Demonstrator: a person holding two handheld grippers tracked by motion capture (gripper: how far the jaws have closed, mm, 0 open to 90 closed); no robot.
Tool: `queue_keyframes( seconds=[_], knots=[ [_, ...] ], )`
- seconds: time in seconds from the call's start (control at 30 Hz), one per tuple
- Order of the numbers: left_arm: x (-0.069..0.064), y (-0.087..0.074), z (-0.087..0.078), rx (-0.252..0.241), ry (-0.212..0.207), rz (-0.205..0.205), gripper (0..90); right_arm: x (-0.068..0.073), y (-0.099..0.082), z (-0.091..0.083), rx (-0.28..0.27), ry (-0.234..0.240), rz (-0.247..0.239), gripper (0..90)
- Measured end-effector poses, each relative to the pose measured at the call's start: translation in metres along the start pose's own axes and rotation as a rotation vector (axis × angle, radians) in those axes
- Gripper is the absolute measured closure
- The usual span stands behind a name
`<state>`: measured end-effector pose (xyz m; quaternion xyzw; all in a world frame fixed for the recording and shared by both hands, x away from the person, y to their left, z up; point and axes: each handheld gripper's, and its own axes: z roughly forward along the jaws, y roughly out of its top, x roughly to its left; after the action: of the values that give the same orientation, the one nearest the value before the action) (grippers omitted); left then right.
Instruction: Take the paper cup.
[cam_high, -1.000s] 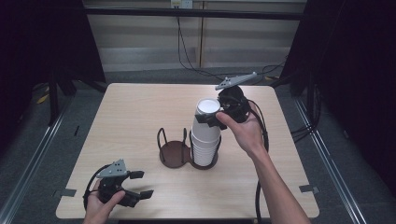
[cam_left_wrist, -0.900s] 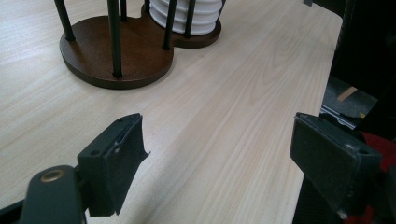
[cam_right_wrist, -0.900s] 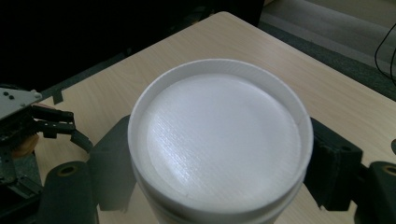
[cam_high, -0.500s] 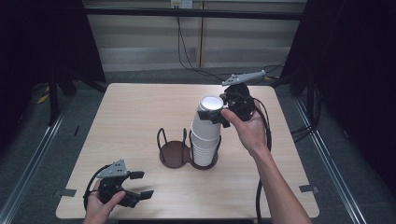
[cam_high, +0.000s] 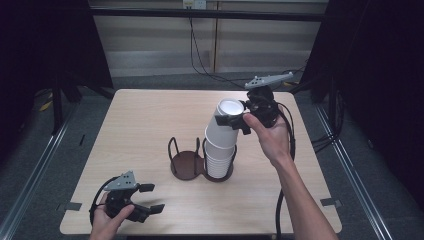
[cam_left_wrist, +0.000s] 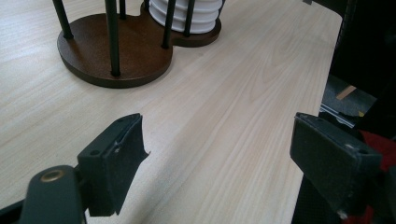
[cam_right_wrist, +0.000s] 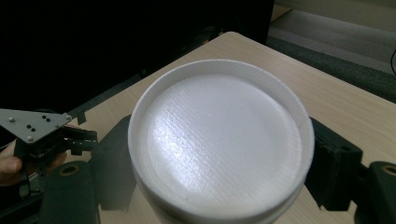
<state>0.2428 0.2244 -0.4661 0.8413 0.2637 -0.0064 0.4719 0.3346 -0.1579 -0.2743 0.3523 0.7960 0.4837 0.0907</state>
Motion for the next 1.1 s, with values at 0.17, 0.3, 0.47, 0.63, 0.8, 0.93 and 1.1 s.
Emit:
queue_keyframes(
  seconds=[0.17,0.3,0.47,0.63,0.8,0.93,1.1],
  knots=[
    [0.0,0.0,0.0,-0.001,-0.001,-0.001,17.7,-0.001,-0.001,-0.004,-0.017,0.013,-0.007,23.7],
    [0.0,0.0,0.0,0.001,-0.002,-0.001,17.7,-0.002,-0.001,-0.008,-0.028,0.019,-0.001,23.7],
    [0.0,0.0,0.0,0.001,-0.002,-0.001,17.7,-0.001,-0.001,-0.012,-0.041,0.013,0.002,23.7],
    [0.0,0.0,0.0,0.003,-0.002,0.001,17.7,-0.001,-0.002,-0.014,-0.045,0.017,0.003,23.7],
    [0.0,0.0,0.0,0.003,-0.003,0.001,17.7,-0.002,-0.003,-0.016,-0.055,0.023,0.009,23.7],
    [0.0,0.0,0.001,0.003,-0.002,0.002,17.7,-0.002,-0.003,-0.018,-0.061,0.025,0.012,23.7],
    [0.0,0.0,0.001,0.004,-0.004,0.003,17.7,-0.002,-0.002,-0.021,-0.069,0.028,0.015,23.8]
  ],
)
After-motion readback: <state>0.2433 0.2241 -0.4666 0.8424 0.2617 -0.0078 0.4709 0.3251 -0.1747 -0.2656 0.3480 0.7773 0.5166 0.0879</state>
